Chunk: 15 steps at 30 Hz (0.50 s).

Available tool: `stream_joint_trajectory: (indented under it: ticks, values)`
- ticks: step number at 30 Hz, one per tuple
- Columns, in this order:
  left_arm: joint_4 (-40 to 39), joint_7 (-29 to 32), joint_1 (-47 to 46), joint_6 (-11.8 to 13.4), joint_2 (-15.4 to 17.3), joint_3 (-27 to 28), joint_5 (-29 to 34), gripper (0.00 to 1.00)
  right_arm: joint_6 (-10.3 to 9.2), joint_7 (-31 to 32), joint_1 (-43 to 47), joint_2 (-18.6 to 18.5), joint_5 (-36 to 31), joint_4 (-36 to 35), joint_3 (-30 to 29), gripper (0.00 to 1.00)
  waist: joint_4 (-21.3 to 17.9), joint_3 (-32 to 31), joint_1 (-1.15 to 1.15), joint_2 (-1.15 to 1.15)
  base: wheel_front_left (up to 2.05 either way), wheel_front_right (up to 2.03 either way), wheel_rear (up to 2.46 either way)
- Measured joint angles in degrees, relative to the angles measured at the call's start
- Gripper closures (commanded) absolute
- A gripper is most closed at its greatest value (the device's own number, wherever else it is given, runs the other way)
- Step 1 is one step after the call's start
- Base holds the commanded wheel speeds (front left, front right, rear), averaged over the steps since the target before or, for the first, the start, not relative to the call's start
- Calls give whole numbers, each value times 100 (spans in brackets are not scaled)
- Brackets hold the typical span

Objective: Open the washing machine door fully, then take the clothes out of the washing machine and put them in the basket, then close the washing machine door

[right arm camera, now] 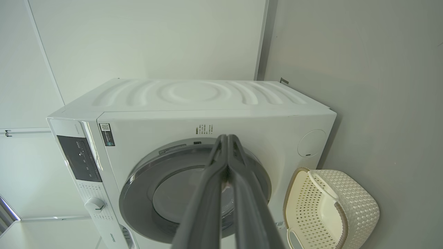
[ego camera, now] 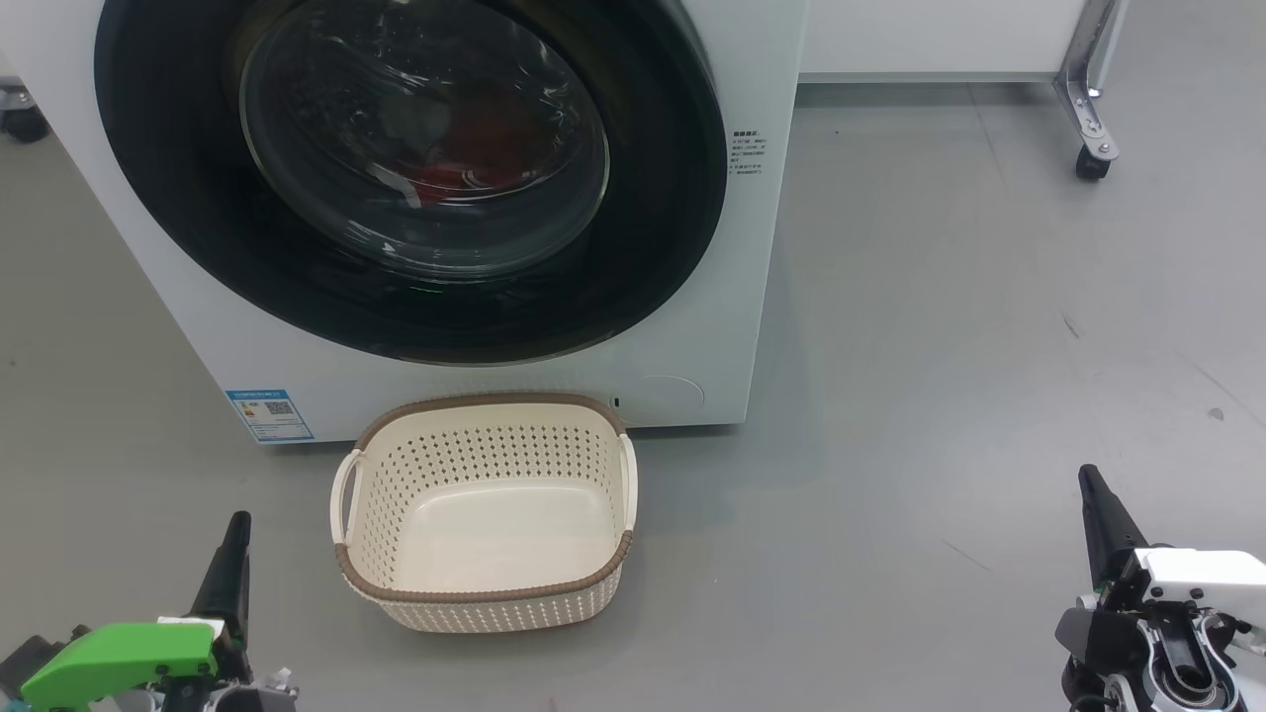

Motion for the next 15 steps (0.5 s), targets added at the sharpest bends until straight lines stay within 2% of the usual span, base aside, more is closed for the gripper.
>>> stream_joint_trajectory:
  ticks: [15]
  values:
    - [0,0,0,0,0,1,0,100,0,0,0,1,0,0,-1,100,0,0,0,0,0,0,0]
